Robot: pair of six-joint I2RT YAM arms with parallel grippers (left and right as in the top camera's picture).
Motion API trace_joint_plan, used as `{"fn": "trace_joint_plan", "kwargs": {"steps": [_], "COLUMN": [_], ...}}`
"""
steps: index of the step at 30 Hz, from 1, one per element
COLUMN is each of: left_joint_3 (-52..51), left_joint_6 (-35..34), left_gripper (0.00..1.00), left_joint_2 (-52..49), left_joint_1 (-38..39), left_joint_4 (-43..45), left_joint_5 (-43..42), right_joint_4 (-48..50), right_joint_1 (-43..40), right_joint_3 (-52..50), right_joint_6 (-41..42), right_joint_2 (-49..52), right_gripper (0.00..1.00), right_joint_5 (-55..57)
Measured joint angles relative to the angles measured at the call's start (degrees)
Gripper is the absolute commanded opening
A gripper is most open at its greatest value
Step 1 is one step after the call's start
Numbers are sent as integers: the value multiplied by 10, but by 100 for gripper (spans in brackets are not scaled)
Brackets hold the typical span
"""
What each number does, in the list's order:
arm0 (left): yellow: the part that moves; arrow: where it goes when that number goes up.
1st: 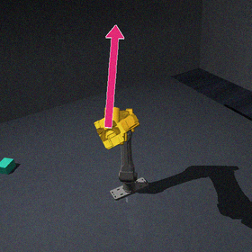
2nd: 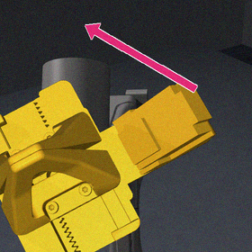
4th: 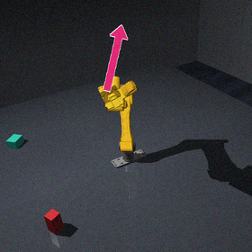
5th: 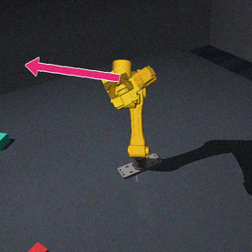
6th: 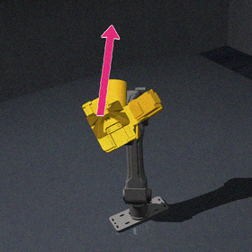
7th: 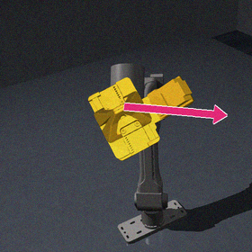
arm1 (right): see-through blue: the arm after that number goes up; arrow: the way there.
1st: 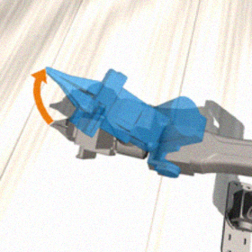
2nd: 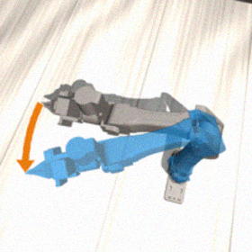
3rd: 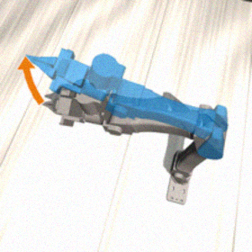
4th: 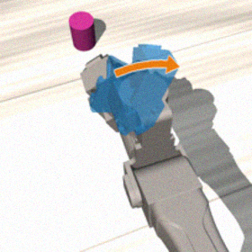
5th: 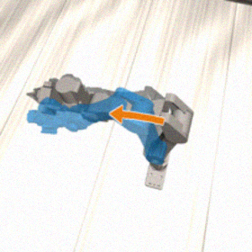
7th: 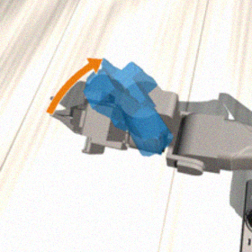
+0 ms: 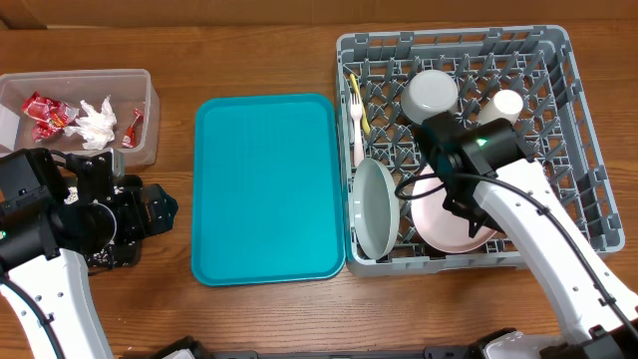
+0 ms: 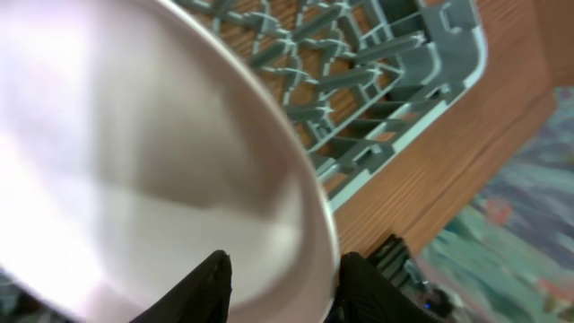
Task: Sort waste into correct bins and load items into the dishwasher rack
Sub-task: 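Lower the white plate into the rack with the right gripper and release, then push the white plate upright into the rack slots with the right gripper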
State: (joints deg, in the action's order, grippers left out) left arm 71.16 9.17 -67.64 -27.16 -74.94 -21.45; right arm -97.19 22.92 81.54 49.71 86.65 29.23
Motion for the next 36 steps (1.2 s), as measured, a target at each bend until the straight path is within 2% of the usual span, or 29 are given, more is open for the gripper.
{"fn": "trace_joint_plan", "kwargs": {"steps": [1,2,4,9,13,14,16,18,21,25,31,36], "left_joint_3": [0,0,0,0,0,0,0,0,0,0,0,0], "left_joint_6": [0,0,0,0,0,0,0,0,0,0,0,0], "left_gripper": [100,100,100,100,100,100,100,100,100,100,100,100], "left_joint_2": [0,0,0,0,0,0,0,0,0,0,0,0], "left_joint_1": [0,0,0,0,0,0,0,0,0,0,0,0], "left_joint_4": [0,0,0,0,0,0,0,0,0,0,0,0], "left_joint_5": [0,0,0,0,0,0,0,0,0,0,0,0], "right_joint_4": [0,0,1,2,3,2,0,2,6,29,92,125], "right_joint_1": [0,0,0,-9,-82,-101,-156,-206,-269,-312,-315,-315], "right_joint_3": [13,28,70,175,221,223,224,224,212,161,67,38], "right_joint_6": [-3,-8,-18,-61,-88,-91,-102,-108,-114,-133,-172,-207], "right_joint_2": [0,0,-3,-40,-92,-101,-116,-116,-99,-67,-8,10], "right_gripper": [43,49,100,100,100,98,64,36,4,4,4,4], "right_joint_5": [-8,-15,-29,-49,-55,-54,-54,-54,-57,-89,-160,-227]}}
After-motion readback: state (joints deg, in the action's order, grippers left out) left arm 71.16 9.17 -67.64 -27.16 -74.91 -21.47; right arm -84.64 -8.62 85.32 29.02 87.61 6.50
